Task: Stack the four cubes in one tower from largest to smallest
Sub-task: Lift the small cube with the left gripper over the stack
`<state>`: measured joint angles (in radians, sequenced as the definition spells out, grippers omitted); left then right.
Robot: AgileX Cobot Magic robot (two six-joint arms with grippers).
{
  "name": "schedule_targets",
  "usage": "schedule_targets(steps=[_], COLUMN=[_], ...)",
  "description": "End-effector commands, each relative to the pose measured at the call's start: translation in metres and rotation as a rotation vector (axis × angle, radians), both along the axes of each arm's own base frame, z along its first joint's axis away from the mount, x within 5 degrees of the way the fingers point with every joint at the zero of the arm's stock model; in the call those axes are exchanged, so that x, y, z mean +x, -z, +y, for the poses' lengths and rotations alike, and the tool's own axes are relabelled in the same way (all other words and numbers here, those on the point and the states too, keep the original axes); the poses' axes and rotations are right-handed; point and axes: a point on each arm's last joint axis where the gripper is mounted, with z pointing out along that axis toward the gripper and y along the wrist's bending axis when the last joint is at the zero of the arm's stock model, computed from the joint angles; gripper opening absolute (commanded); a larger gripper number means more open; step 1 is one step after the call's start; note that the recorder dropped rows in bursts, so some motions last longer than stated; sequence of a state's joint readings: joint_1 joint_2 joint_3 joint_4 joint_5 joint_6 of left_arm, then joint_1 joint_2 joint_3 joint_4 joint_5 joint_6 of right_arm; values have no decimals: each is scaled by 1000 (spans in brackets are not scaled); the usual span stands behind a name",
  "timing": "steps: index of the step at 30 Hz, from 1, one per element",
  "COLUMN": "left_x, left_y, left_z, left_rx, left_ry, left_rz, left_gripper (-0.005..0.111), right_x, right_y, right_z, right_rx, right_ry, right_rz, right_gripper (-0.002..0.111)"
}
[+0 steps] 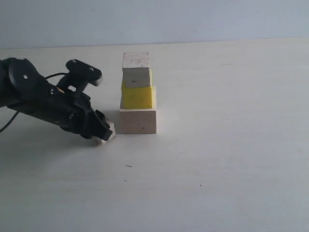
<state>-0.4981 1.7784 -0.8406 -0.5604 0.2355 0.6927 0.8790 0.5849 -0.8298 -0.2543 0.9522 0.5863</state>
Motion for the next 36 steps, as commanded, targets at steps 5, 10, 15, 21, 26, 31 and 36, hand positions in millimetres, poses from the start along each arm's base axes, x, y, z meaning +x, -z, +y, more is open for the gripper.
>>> schedule_targets(steps=[5, 10, 15, 21, 26, 31, 36], left_x=[8, 7, 10, 13, 17, 22, 35], left_y=[-54, -105, -156, -201, -230, -244, -235], left_z=[48, 51, 51, 46, 39, 26, 6], left_rx=[-33, 37, 75, 78, 38, -31, -38], left_ry=[-25, 129, 242, 404, 491, 587, 696], left_rz=[107, 117, 37, -16, -124, -206, -223], left_gripper=[0, 0, 0, 0, 0, 0, 0], right_x=[0, 0, 0, 0, 0, -1, -1], right_y=[0, 0, 0, 1, 1, 1, 1], right_z=[0, -1, -1, -1, -1, -1, 0], right_rx=[-5, -18, -31, -40, -40, -36, -26], right_ry=[-10, -16, -26, -23, -23, -23, -29], right_rz=[-24, -35, -39, -30, -30, -26, -15], right_gripper=[0, 0, 0, 0, 0, 0, 0])
